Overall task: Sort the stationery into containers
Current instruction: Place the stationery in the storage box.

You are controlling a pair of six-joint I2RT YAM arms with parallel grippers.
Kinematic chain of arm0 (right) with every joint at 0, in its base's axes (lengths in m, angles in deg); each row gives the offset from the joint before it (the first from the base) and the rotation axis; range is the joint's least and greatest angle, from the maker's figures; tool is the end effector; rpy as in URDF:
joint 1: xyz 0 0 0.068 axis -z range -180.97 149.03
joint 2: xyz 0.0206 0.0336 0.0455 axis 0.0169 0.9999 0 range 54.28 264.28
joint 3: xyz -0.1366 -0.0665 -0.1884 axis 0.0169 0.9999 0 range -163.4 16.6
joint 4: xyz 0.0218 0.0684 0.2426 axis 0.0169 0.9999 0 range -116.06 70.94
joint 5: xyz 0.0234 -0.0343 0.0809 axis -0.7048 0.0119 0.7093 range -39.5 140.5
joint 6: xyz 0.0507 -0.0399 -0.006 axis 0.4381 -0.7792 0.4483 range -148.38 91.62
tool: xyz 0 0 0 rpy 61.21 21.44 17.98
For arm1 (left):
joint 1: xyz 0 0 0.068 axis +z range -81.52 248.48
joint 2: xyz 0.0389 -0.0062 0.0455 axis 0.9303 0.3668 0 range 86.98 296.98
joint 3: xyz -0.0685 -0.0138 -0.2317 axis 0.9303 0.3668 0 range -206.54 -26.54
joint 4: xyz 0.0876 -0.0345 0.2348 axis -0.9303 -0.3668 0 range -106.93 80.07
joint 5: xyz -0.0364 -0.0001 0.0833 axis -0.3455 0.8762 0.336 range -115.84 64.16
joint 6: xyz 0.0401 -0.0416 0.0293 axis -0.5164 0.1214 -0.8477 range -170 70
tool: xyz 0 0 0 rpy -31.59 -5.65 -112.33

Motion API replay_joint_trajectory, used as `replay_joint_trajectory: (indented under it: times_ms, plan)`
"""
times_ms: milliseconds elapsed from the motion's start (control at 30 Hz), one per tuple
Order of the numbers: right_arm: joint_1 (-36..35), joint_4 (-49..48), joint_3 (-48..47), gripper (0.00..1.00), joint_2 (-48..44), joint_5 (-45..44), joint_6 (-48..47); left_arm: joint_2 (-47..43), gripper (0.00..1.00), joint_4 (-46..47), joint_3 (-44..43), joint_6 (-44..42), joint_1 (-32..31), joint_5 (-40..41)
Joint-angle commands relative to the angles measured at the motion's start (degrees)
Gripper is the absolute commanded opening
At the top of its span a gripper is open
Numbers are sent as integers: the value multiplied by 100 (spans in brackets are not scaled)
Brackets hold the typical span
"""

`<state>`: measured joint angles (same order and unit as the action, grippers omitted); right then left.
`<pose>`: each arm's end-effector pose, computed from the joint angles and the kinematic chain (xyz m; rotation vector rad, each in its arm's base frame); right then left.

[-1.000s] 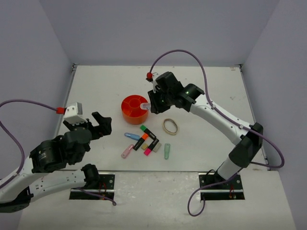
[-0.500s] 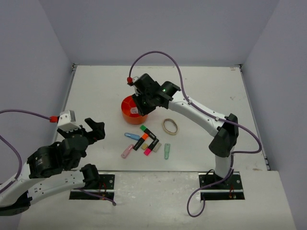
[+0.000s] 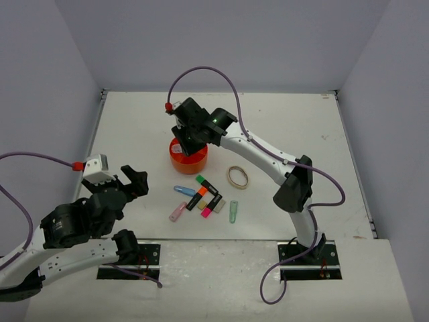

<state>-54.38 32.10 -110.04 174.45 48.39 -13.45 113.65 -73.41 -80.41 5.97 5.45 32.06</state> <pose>0.2647 0.3535 0.3025 -0.8187 2.3947 0.4550 0.0729 -0.0487 0.3192 -0.3989 1.8584 -0.2847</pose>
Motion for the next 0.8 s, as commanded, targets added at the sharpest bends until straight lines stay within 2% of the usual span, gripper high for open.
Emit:
replay_joint_trajectory:
  times_ms: [0, 400, 500, 667, 767]
  plan:
    - [-73, 109, -407, 0, 213, -80, -131, -112, 100, 20, 0, 125, 9, 257]
    - [-75, 27, -337, 1, 564, -75, -119, -226, 100, 9, 1, 143, 9, 257]
    - [-73, 6, -344, 9, 595, -68, -113, -251, 100, 3, 2, 143, 9, 257]
    - [-81, -6, -344, 31, 607, -77, -115, -334, 100, 11, 8, 143, 9, 248]
    - [-81, -15, -353, 48, 574, -44, -121, -371, 100, 27, 17, 134, 9, 248]
